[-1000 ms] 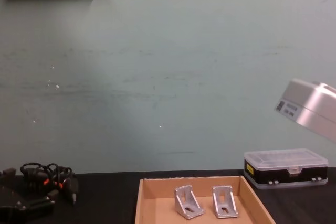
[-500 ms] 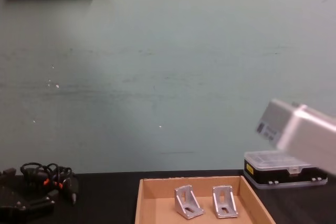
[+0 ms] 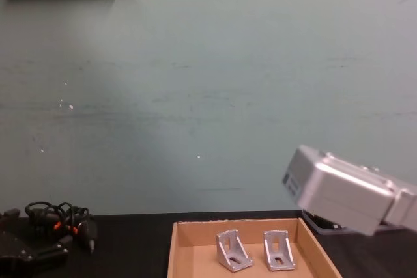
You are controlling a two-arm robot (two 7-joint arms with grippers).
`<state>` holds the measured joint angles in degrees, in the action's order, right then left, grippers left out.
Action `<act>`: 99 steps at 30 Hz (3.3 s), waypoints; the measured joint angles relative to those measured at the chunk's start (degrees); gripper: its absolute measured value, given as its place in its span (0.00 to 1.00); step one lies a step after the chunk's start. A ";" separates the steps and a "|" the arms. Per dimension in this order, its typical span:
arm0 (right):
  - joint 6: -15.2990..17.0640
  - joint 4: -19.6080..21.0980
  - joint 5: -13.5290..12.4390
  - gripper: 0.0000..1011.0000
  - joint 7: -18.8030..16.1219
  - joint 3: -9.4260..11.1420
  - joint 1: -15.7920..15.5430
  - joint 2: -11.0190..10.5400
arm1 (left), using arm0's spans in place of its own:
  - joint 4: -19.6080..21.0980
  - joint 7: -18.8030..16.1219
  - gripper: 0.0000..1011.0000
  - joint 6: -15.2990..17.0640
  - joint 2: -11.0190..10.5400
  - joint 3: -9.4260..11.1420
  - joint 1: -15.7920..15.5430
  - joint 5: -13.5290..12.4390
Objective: Use one hand to pick up the angle iron from the table and place it into the box.
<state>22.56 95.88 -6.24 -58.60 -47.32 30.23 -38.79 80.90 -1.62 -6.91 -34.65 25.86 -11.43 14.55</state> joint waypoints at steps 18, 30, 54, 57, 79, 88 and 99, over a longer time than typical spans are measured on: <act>0.89 -0.95 0.12 0.99 0.65 -2.49 1.63 0.16 | 0.00 0.00 0.99 0.00 0.00 0.00 0.00 0.00; 0.80 -0.90 0.13 0.74 0.60 -2.35 1.51 0.16 | 0.00 0.00 0.99 0.00 0.00 0.00 0.00 0.00; 0.73 -0.84 0.14 0.07 0.52 -2.24 1.43 0.16 | 0.00 0.00 0.99 0.00 0.00 0.00 0.00 0.00; 0.73 -0.84 0.13 0.07 0.51 -2.24 1.43 0.16 | 0.00 0.00 0.99 0.00 0.00 0.00 0.00 0.00; 1.21 -3.19 -4.56 0.07 10.32 1.50 3.40 2.93 | 0.00 0.00 0.99 0.00 0.00 0.00 0.00 0.00; 1.70 -11.97 -6.04 0.07 15.10 3.15 7.54 9.50 | 0.00 0.00 0.99 0.00 0.00 0.00 0.00 0.00; 3.02 -22.72 -3.79 0.07 20.17 2.53 11.44 16.37 | 0.00 0.00 0.99 0.00 0.00 0.00 0.00 0.00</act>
<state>25.58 73.16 -10.03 -38.43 -44.79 41.68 -22.41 80.90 -1.62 -6.91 -34.65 25.86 -11.43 14.55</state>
